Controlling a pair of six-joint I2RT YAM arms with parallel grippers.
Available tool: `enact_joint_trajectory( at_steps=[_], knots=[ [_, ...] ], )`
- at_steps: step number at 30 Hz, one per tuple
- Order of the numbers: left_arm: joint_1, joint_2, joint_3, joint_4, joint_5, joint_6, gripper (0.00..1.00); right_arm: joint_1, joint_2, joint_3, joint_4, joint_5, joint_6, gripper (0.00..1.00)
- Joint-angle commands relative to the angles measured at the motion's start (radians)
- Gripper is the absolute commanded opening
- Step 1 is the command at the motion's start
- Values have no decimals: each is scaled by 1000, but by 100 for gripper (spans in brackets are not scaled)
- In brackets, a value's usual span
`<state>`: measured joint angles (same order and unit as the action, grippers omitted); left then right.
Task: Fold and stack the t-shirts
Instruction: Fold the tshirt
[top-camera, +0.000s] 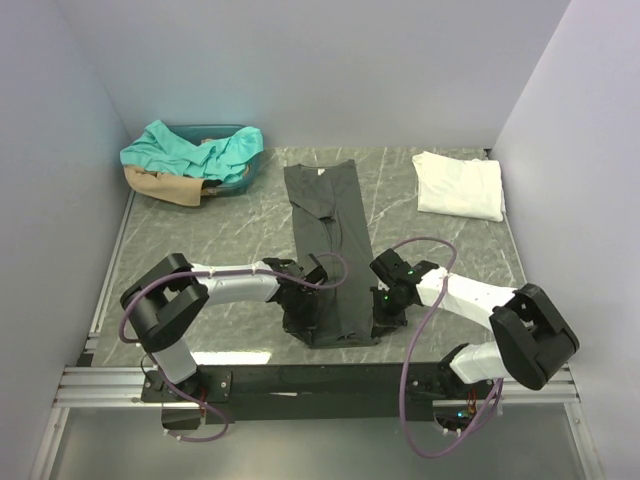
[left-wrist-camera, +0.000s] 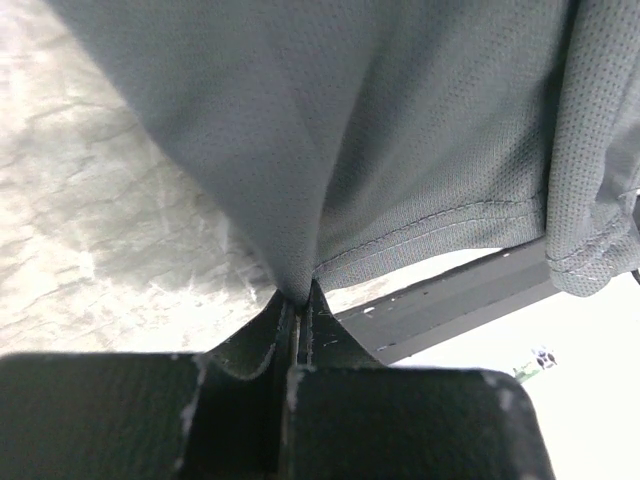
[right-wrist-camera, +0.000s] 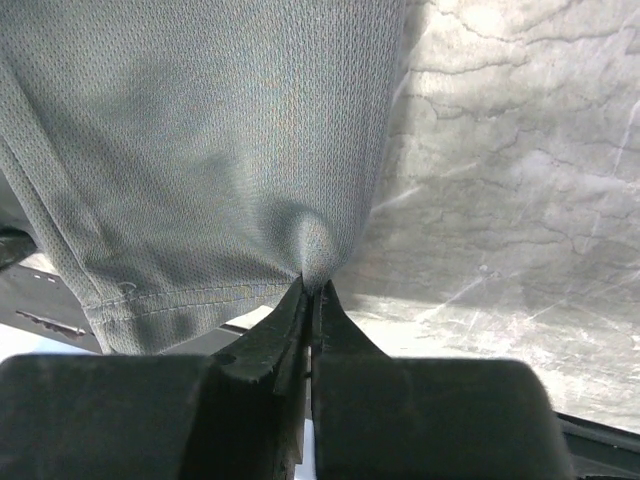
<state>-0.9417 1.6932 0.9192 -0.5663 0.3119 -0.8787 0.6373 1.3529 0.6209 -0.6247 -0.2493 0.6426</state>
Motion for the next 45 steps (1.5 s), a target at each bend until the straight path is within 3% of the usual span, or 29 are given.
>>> enact_joint_trajectory(
  at_steps=[1, 15, 23, 37, 45],
  knots=[
    [-3, -38, 4, -67, -88, 3, 0, 7, -37, -3, -66, 27, 3, 0],
    [0, -211, 122, -188, -218, -97, 0, 7, -126, 196, -228, 97, 45, 0],
    [78, -267, 70, -118, -254, -100, 0, -30, -83, 281, -208, 163, 39, 0],
    [214, -210, 92, 3, -286, -46, 0, -111, 143, 508, -130, 228, -43, 0],
    [302, -98, 164, 68, -272, 46, 0, -165, 258, 602, -95, 228, -89, 0]
  ],
)
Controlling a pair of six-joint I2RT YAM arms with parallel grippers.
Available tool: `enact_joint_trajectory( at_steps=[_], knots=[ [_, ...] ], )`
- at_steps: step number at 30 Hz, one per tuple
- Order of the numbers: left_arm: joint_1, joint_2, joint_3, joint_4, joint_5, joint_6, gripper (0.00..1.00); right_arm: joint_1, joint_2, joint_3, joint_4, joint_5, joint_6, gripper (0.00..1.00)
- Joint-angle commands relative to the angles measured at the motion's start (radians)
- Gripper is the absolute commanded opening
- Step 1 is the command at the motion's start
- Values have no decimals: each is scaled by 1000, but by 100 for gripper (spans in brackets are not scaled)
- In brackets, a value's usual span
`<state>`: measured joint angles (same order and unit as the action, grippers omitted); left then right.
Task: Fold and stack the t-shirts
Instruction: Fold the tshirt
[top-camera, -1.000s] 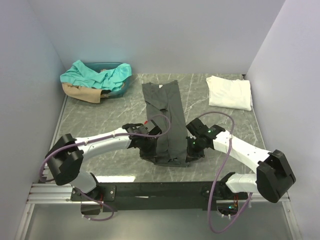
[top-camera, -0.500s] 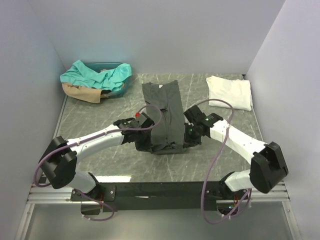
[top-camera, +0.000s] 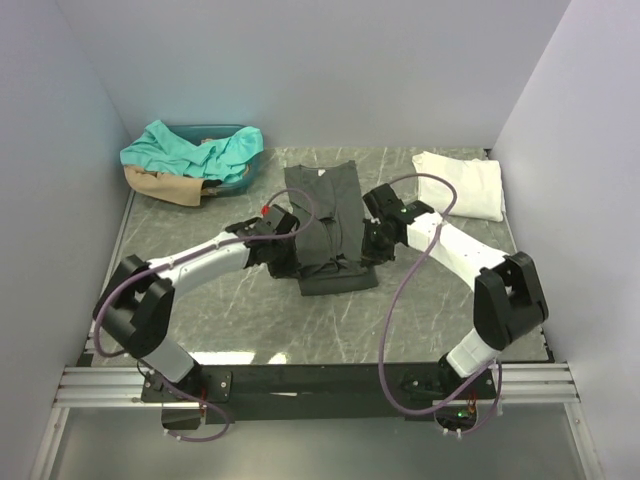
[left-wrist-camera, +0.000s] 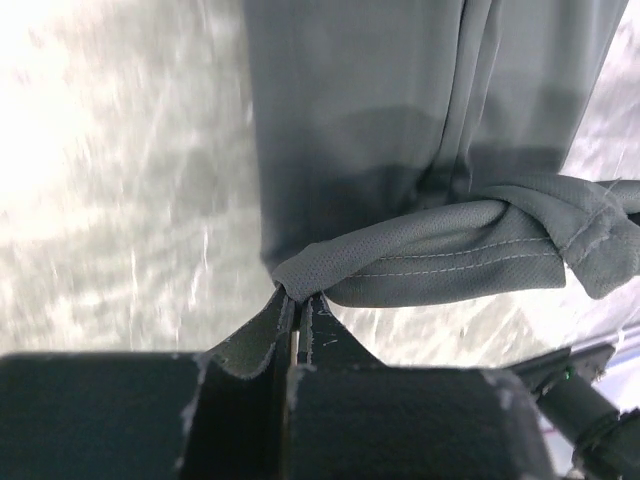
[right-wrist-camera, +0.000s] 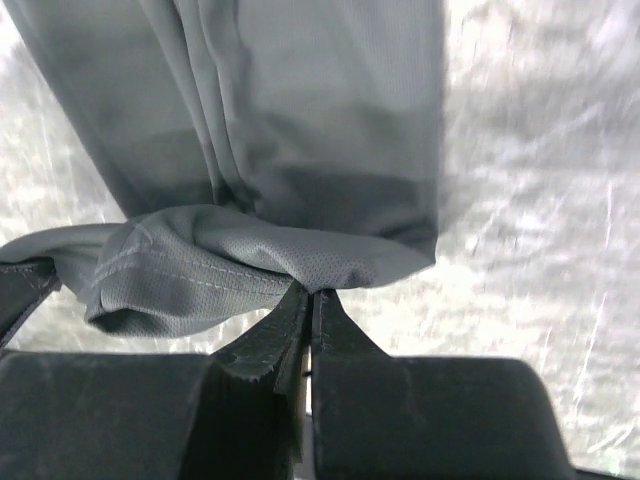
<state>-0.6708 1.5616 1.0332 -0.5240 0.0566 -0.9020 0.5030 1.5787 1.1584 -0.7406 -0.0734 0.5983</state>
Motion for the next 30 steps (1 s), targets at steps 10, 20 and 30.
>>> enact_joint_trajectory(
  at_steps=[10, 20, 30],
  knots=[
    [155, 210, 226, 35, 15, 199, 0, -93, 204, 265, 20, 49, -91, 0],
    [229, 382, 375, 19, 74, 296, 0, -142, 359, 397, -5, 46, -120, 0],
    [272, 469, 490, 4, 104, 318, 2, -184, 469, 550, -31, 24, -143, 0]
  ],
)
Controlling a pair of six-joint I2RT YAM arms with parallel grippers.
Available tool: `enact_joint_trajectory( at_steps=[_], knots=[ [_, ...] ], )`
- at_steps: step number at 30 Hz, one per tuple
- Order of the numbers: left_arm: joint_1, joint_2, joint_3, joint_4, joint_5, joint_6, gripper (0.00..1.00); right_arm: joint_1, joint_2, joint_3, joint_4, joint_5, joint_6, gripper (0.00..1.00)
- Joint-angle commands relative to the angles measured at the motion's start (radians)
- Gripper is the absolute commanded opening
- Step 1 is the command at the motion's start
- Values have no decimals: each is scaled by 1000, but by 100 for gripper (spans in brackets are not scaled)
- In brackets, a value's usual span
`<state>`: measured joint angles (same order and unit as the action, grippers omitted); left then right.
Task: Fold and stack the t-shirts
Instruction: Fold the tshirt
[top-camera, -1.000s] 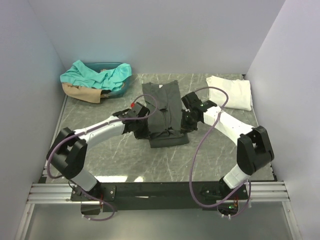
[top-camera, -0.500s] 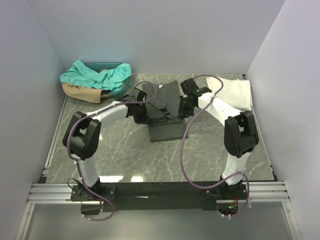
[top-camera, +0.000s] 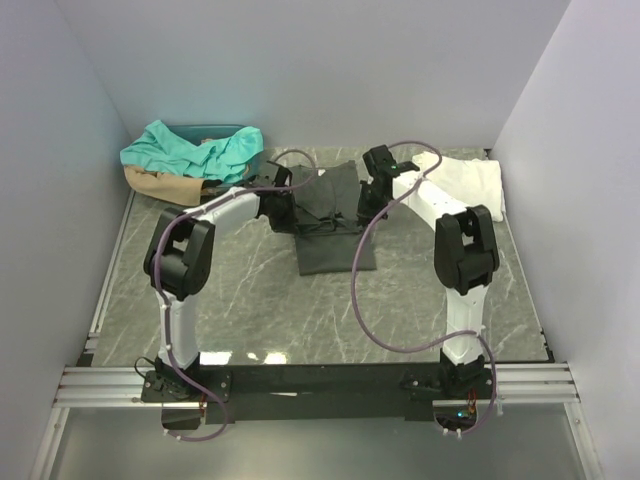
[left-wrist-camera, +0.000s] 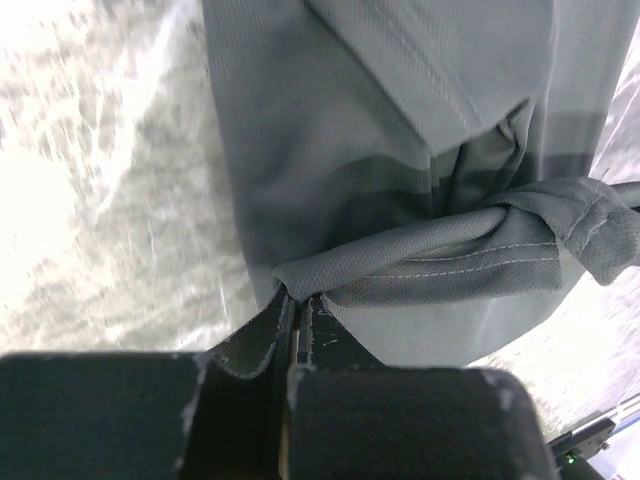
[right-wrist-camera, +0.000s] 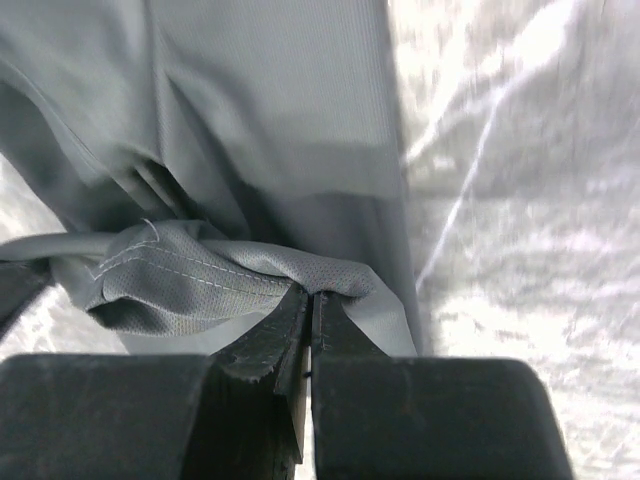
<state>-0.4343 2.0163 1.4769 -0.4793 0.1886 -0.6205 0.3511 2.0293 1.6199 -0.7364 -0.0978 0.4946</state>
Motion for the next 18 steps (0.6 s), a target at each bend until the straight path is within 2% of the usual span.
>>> enact_joint_trajectory(
  at_steps=[1, 2, 3, 4, 5, 6, 9, 11, 14, 18],
  knots=[
    [42, 24, 54, -45, -28, 33, 3, -37, 43, 112, -38, 44, -41, 0],
    [48, 27, 63, -45, -28, 22, 8, -40, 58, 141, -58, 34, -45, 5],
    [58, 28, 83, -48, -28, 18, 25, -47, 75, 208, -72, 29, -48, 12],
    [63, 30, 95, -53, -32, 13, 35, -50, 104, 245, -102, 26, -53, 19],
    [68, 29, 108, -56, -38, 4, 45, -55, 117, 283, -121, 26, -56, 35],
    [71, 25, 126, -55, -41, 2, 59, -58, 127, 351, -136, 24, -57, 41],
    [72, -1, 134, -51, -58, -7, 72, -69, 135, 412, -175, 21, -62, 52],
    [71, -33, 96, -32, -45, -21, 75, -70, 103, 394, -172, 24, -64, 55],
    [62, -93, 24, 5, -25, -41, 74, -69, 20, 269, -112, 7, -64, 56],
    [-6, -145, -98, 50, 0, -62, 73, -57, -96, 34, -34, -37, -60, 53]
  ],
)
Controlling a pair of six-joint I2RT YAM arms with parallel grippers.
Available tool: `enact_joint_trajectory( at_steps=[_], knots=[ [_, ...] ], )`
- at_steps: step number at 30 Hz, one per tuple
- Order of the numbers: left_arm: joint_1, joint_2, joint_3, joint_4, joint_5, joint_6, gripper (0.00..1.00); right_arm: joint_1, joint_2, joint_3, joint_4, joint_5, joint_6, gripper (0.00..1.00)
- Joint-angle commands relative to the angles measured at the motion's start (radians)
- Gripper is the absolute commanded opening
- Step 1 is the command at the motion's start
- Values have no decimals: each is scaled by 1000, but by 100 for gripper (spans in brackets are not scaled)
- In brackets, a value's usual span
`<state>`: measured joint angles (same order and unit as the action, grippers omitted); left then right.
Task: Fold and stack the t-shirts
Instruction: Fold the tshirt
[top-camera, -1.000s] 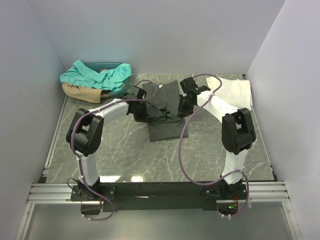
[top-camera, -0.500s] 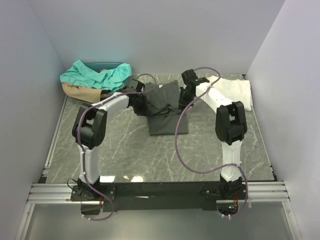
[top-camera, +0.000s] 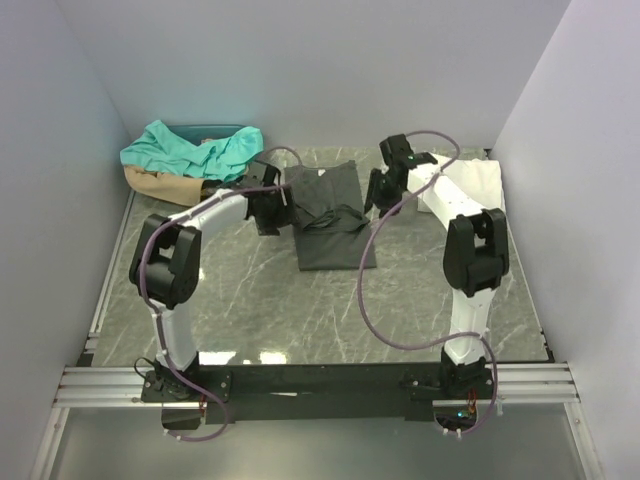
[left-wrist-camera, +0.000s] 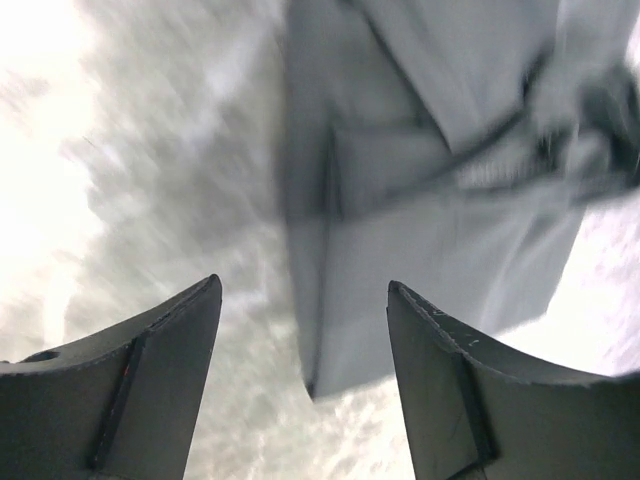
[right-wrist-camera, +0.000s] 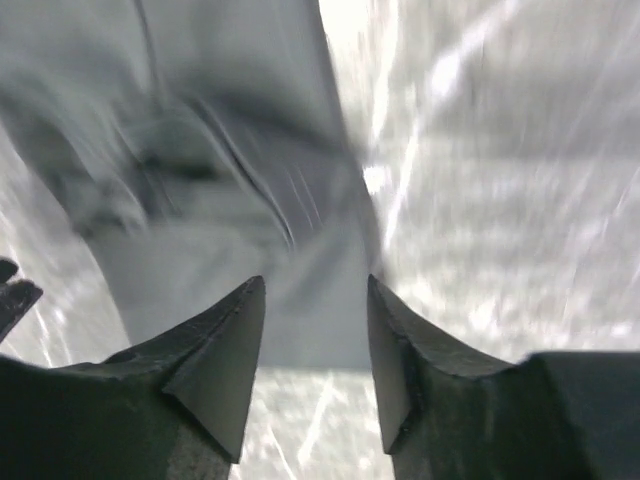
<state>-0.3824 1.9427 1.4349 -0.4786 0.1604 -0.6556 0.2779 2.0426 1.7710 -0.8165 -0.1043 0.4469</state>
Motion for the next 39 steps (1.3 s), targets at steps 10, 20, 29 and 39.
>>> enact_joint_trajectory(
  at_steps=[10, 20, 29, 39],
  knots=[
    [-164, -73, -182, 58, -13, -102, 65, 60, -162, -311, 131, -46, -14, 45],
    [-200, -48, -244, 81, -30, -137, 52, 95, -50, -217, 137, -44, -14, 42],
    [-213, -54, -315, 95, -32, -151, 21, 109, 27, -142, 135, -37, -17, 41],
    [-242, -85, -389, 112, -33, -165, 5, 119, 109, -64, 134, -43, -1, 41]
  ],
)
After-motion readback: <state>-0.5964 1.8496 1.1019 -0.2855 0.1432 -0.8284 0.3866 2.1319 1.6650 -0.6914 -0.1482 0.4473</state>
